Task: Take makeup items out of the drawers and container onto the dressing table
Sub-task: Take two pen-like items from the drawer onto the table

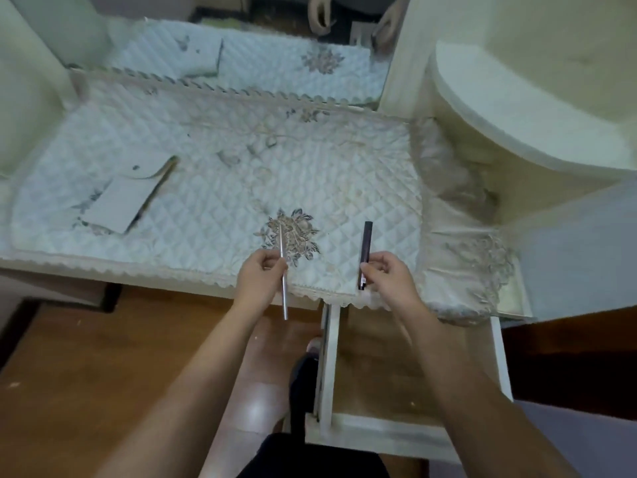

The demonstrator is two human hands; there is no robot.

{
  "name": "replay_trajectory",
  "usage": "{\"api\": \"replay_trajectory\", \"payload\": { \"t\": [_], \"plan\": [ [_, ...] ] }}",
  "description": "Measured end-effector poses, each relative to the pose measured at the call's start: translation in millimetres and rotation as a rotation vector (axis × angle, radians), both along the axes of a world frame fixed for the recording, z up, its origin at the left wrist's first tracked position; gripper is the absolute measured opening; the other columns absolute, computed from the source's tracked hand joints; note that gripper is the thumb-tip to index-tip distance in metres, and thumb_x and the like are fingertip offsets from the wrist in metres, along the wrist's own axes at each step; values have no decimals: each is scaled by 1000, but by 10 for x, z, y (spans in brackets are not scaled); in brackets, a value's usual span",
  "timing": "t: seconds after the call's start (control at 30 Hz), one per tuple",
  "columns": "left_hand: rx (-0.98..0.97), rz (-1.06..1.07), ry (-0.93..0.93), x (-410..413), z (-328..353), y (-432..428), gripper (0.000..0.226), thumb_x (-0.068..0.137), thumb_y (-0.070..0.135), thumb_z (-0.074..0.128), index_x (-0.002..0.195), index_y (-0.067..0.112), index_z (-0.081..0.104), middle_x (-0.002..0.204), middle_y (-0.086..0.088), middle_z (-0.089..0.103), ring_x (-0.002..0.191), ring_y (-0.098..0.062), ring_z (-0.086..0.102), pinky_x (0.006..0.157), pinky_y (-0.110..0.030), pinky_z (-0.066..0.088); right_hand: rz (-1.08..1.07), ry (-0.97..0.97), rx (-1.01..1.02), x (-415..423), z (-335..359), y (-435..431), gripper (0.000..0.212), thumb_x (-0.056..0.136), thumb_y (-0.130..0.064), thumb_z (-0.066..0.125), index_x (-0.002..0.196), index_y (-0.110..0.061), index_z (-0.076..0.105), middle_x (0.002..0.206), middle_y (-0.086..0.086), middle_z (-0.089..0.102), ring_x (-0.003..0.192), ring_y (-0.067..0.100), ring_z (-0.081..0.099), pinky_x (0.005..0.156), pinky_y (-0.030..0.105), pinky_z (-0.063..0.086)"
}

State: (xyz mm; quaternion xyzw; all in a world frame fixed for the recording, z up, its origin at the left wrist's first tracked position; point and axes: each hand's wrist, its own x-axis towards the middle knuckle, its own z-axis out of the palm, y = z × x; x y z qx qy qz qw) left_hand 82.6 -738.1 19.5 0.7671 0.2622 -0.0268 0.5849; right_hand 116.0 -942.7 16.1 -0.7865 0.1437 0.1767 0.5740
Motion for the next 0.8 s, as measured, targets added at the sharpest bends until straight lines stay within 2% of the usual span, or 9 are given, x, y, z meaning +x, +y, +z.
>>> {"api": "replay_trajectory", "payload": {
  "t": [0.1,0.2,0.27,0.33,0.4,0.47,0.57,0.67,0.8],
  "plan": [
    [104,17,20,339,-36,100,5,84,11,59,89,10,58,73,1,58,75,-22,57,72,-33,48,48,-14,-75,420,-56,136,20,86,-12,57,105,-5,57,77,-5,56,75,15,57,68,27,51],
    [164,4,16,681,-68,164,9,84,14,60,92,9,61,78,-3,59,74,-24,58,73,-39,50,43,-42,-116,778,-146,252,17,83,-16,61,97,-7,60,72,-4,55,80,25,59,75,38,51],
    [201,4,8,875,-92,169,11,84,16,60,93,9,61,78,-2,59,73,-25,57,67,-35,50,25,-47,-142,941,-202,320,13,83,-18,62,92,-9,60,69,-3,53,75,22,56,69,34,48],
    [252,2,12,1018,-128,154,17,86,16,59,100,6,60,83,-3,58,75,-23,56,60,-27,47,18,-52,-178,1035,-241,361,13,81,-20,64,90,-11,61,74,0,59,76,22,60,71,36,52],
    [304,-24,22,1095,-183,152,25,85,18,61,105,5,58,87,-5,59,78,-21,55,65,-27,46,13,-55,-207,1062,-258,362,16,80,-24,66,90,-13,59,85,5,64,81,25,64,77,41,55],
    [371,-80,23,1102,-230,175,30,83,23,63,107,6,58,91,-8,59,80,-23,56,73,-35,47,3,-48,-192,1026,-245,318,24,80,-27,67,97,-13,58,92,5,63,82,26,65,75,37,55],
    [502,-153,6,941,-247,231,39,81,34,64,108,7,59,101,-11,58,90,-27,57,76,-34,47,-23,-44,-101,836,-177,177,31,82,-26,64,109,-11,58,95,3,62,82,22,63,74,28,50],
    [517,-169,-25,535,-142,176,45,82,29,64,120,6,52,120,-15,52,111,-27,51,94,-37,44,-39,-79,-113,468,-104,-29,30,84,-23,61,113,-13,58,87,-8,58,88,16,60,80,25,48],
    [520,-395,-67,-208,-49,-115,40,82,25,63,118,9,53,121,-11,52,115,-22,47,93,-24,33,-88,-78,-123,-240,-78,-333,29,85,-20,60,114,-14,59,89,-9,58,82,-1,53,71,12,43]
  ]
}}
